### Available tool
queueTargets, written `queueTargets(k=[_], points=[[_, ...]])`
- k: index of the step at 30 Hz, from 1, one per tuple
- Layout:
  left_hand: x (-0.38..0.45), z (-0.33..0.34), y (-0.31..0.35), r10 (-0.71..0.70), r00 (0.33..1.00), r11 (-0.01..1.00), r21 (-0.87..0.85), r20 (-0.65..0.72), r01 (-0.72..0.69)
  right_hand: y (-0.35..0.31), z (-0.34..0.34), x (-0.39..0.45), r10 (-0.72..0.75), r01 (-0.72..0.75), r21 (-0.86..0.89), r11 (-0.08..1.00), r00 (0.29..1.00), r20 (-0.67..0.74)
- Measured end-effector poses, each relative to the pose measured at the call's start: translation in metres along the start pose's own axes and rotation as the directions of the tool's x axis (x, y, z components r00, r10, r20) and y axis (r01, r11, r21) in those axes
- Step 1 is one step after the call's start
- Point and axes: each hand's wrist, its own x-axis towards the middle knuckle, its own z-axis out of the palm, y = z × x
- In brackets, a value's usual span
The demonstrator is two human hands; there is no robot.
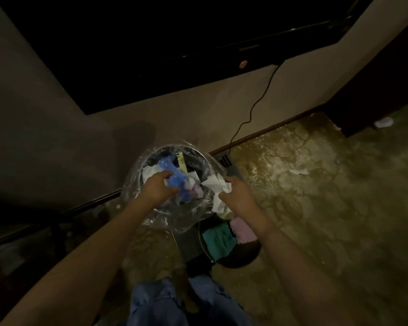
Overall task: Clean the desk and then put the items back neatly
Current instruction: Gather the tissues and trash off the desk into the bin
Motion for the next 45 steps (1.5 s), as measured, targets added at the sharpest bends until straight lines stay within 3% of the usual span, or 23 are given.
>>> queueTargets(k=[6, 12, 16, 21, 29, 33, 37, 45], points=[[-0.003, -0.003, -0.011, -0.146, 0.987, 0.989, -0.033, -0.069, 0.144, -0.033, 0.010, 0.043, -0.098, 0.102, -0.021, 0.995, 0.986, 0.138], [-0.016, -0.002, -0.020, -0.208, 0.970, 0.977, -0.071, -0.123, 0.201, -0.047, 0.050, 0.078, -0.194, 0.245, -0.190, 0.951, 0.948, 0.253], [-0.031, 0.005, -0.028, -0.245, 0.953, 0.965, -0.145, -0.181, 0.220, -0.027, 0.079, 0.103, -0.164, 0.294, -0.336, 0.895, 0.916, 0.367], [-0.055, 0.016, -0.032, -0.317, 0.925, 0.935, -0.231, -0.211, 0.268, -0.015, 0.101, 0.105, -0.093, 0.342, -0.358, 0.869, 0.823, 0.560], [-0.083, 0.005, -0.032, -0.289, 0.921, 0.945, -0.230, -0.262, 0.231, -0.037, 0.063, 0.078, -0.260, 0.419, -0.334, 0.845, 0.866, 0.428], [-0.105, -0.002, -0.037, -0.251, 0.925, 0.949, -0.263, -0.285, 0.176, -0.055, 0.053, 0.055, -0.327, 0.490, -0.347, 0.800, 0.841, 0.431], [-0.159, -0.008, -0.067, -0.310, 0.895, 0.922, -0.330, -0.322, 0.201, -0.080, 0.077, 0.000, -0.387, 0.590, -0.347, 0.729, 0.773, 0.503], [-0.350, -0.028, -0.194, -0.430, 0.791, 0.881, -0.395, -0.434, 0.262, -0.122, 0.193, -0.181, -0.470, 0.781, -0.217, 0.585, 0.545, 0.694]])
